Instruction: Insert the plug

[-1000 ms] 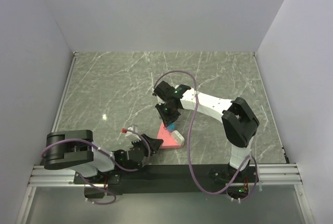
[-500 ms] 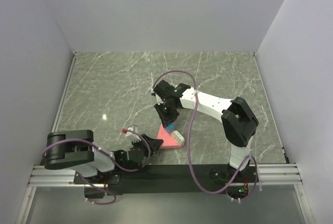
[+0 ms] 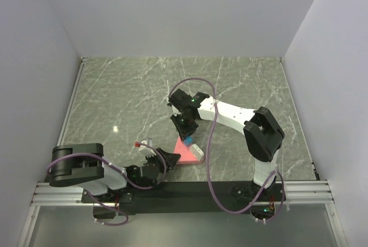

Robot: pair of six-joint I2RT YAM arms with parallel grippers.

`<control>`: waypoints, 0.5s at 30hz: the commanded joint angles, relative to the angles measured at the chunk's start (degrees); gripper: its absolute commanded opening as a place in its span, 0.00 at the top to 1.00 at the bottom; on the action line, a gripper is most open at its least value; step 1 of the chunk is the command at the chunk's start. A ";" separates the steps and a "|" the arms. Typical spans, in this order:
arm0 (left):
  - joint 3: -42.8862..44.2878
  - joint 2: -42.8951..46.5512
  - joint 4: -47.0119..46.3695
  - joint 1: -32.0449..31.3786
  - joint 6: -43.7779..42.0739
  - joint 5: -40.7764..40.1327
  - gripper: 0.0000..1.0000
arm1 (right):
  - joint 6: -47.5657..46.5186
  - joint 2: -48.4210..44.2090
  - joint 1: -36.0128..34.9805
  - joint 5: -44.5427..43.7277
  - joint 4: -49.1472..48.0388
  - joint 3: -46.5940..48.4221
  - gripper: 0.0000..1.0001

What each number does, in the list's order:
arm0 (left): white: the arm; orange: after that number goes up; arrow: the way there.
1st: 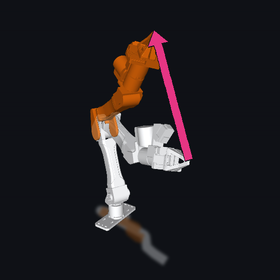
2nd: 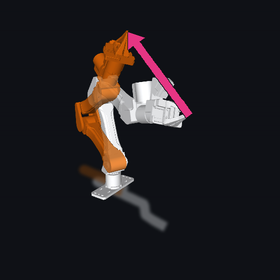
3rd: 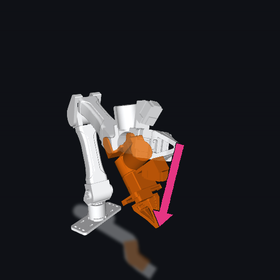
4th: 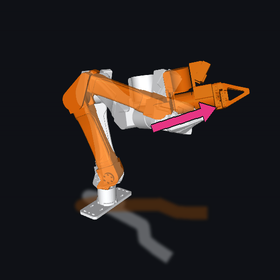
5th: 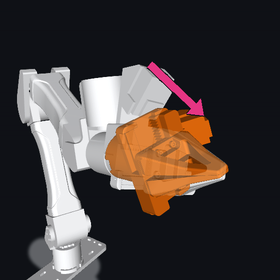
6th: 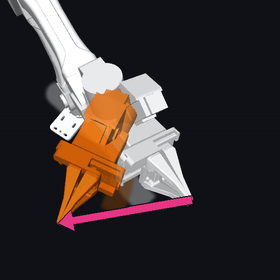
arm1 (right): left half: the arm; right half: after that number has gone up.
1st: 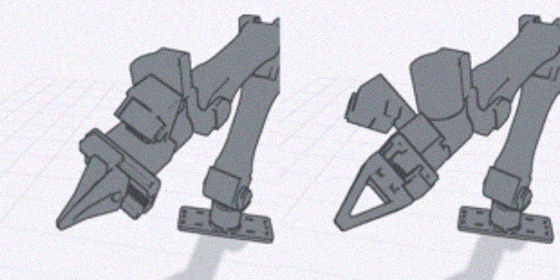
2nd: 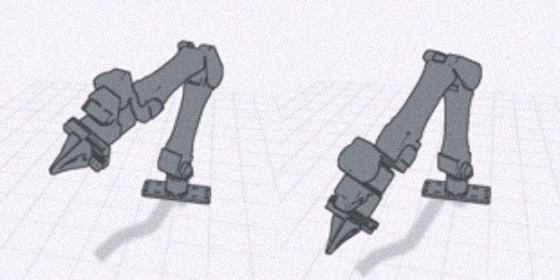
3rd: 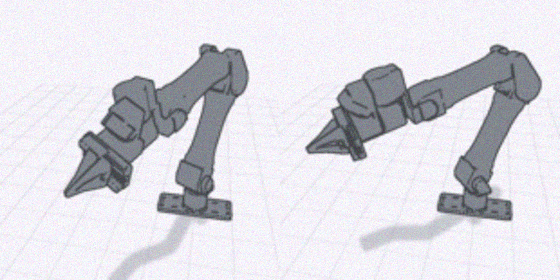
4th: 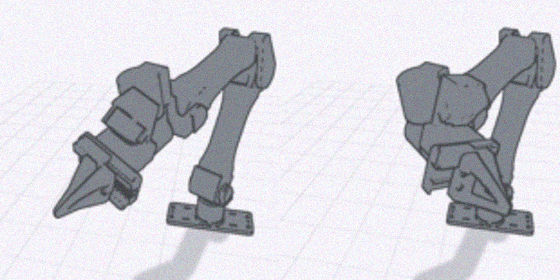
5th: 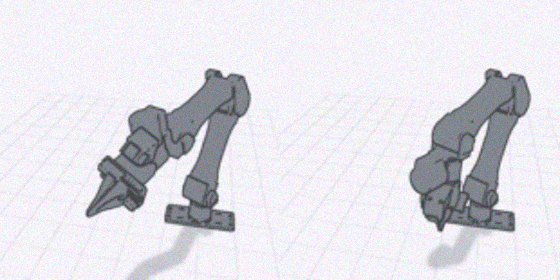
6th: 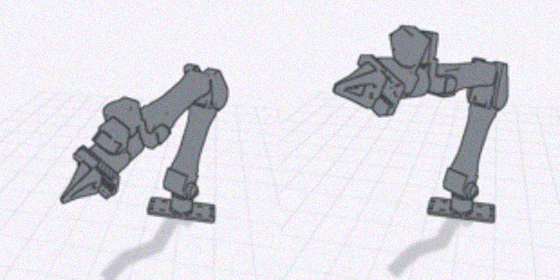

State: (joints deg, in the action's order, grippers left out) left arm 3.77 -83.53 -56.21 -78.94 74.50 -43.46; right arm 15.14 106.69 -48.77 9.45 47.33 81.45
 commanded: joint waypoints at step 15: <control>-7.29 -2.17 4.53 -0.60 -2.87 0.04 1.00 | -0.28 5.89 -0.97 -0.49 0.83 3.10 1.00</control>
State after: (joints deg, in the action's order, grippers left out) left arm 3.75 -84.27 -57.10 -79.00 74.63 -43.77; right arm 15.05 109.34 -48.88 9.72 49.78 84.58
